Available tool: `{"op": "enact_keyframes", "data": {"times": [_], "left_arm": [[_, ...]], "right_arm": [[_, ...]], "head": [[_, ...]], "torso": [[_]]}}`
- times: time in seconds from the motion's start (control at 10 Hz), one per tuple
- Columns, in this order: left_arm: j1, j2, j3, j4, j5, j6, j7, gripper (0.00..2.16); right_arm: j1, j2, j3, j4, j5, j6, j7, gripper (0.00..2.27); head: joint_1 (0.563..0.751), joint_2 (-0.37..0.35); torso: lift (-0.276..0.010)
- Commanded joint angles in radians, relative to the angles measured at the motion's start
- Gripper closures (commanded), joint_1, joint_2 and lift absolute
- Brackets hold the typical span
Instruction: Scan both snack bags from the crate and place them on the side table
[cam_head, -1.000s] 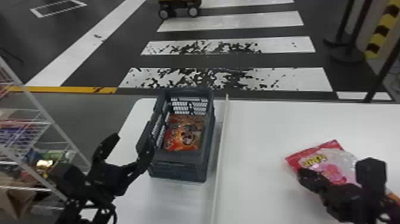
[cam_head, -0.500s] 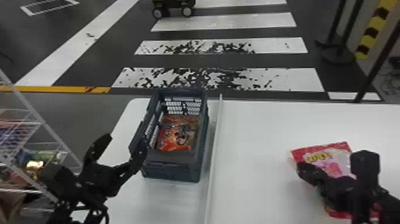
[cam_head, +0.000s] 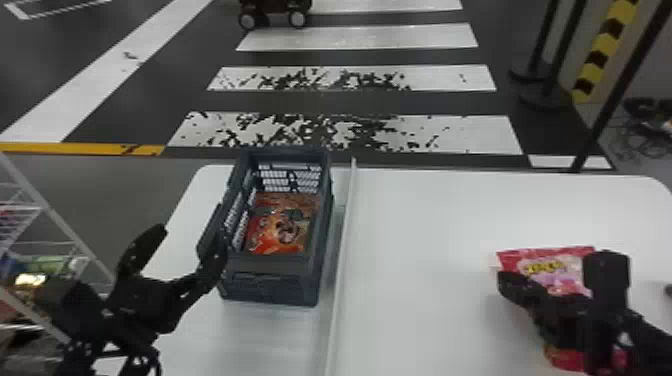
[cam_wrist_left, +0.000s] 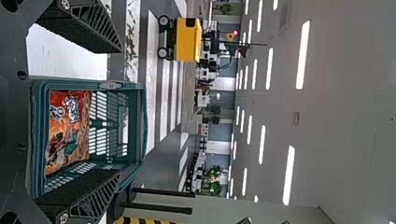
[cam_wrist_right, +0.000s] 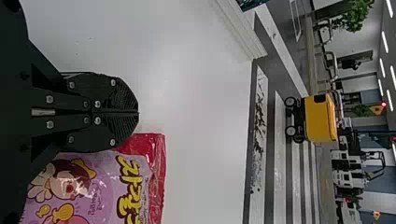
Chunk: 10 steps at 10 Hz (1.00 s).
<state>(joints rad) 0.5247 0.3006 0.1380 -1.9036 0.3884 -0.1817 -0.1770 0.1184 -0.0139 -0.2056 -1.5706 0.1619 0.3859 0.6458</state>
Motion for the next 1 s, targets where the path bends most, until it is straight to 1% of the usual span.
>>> {"op": "enact_keyframes", "data": {"times": [0.0, 0.2, 0.3, 0.4, 0.5, 0.7, 0.9], "left_arm": [[0.000, 0.000, 0.000, 0.000, 0.001, 0.000, -0.002, 0.08], [0.003, 0.000, 0.003, 0.000, 0.004, 0.000, -0.002, 0.08], [0.003, 0.000, 0.003, 0.000, 0.004, 0.000, -0.002, 0.08], [0.003, 0.000, 0.003, -0.002, 0.004, 0.000, -0.002, 0.08], [0.003, 0.000, 0.003, -0.002, 0.004, 0.000, -0.002, 0.08], [0.001, 0.000, 0.003, 0.000, 0.004, 0.000, -0.004, 0.08], [0.001, 0.002, 0.003, 0.000, 0.006, 0.000, -0.002, 0.08]], "right_arm": [[-0.003, 0.000, -0.002, 0.003, 0.001, 0.000, 0.000, 2.24], [0.009, 0.002, 0.000, -0.009, -0.021, 0.003, 0.003, 2.24], [0.030, 0.002, -0.002, -0.063, -0.076, 0.025, 0.006, 2.24], [0.044, 0.000, -0.014, -0.120, -0.159, 0.064, 0.011, 2.24], [0.060, 0.000, -0.025, -0.177, -0.206, 0.083, 0.011, 2.24], [0.080, 0.002, -0.049, -0.250, -0.220, 0.083, 0.011, 2.24], [0.089, 0.006, -0.100, -0.253, -0.220, 0.083, 0.009, 2.24]], "head": [[0.695, 0.100], [0.695, 0.098], [0.695, 0.101], [0.695, 0.104], [0.695, 0.111], [0.695, 0.110], [0.695, 0.097]], "torso": [[-0.098], [-0.098], [-0.098], [-0.098], [-0.098], [-0.098], [-0.098]]}}
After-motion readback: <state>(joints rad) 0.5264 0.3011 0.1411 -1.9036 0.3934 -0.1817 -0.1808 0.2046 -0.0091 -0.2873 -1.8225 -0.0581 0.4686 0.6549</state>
